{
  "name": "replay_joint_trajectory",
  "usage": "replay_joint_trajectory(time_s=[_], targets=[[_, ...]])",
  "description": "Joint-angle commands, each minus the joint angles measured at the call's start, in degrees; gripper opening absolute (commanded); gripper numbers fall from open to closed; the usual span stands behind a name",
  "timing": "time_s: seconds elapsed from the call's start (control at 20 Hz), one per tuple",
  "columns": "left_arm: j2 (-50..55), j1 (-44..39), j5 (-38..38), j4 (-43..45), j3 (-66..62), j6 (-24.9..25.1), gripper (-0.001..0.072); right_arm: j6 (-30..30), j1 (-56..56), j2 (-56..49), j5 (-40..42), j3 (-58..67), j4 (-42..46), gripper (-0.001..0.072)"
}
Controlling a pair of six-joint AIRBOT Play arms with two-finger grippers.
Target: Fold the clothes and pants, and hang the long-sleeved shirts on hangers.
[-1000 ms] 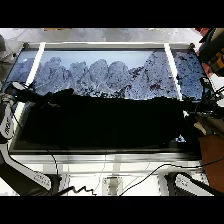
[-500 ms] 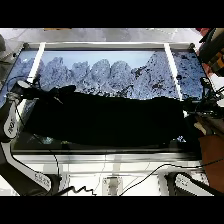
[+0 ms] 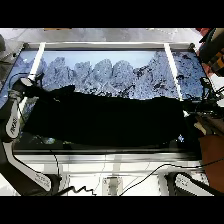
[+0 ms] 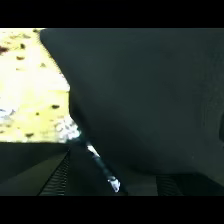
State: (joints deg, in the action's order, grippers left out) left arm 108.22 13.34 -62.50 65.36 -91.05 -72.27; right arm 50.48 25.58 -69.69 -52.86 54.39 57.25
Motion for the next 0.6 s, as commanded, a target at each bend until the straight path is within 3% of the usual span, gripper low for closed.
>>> replay_joint_trajectory(time_s=[0.0,0.15,0.2,0.35,0.45,0.55], targets=[[0.98,-3.34,5.49,3.61,-0.09,0.81,0.0553,0.02,0.02,0.0,-0.04,0.07,-0.02,0.0021],[0.98,-5.97,12.98,3.61,-0.09,0.76,0.0532,0.02,0.02,0.0,-0.04,0.07,-0.02,0.0021],[0.98,-6.62,14.29,3.65,-0.11,0.79,0.0448,0.02,0.02,0.0,-0.04,0.07,0.0,0.0021],[0.22,-6.86,14.01,3.67,-0.13,0.79,0.0004,0.02,0.02,0.0,-0.02,0.07,0.02,0.0021],[-1.09,-6.12,11.52,5.9,-0.13,0.68,0.0009,0.02,0.02,0.0,-0.04,0.07,0.02,0.0021],[-3.3,-5.7,6.43,14.58,-0.13,-2.38,0.0008,0.02,0.02,0.0,-0.04,0.07,0.0,0.0021]])
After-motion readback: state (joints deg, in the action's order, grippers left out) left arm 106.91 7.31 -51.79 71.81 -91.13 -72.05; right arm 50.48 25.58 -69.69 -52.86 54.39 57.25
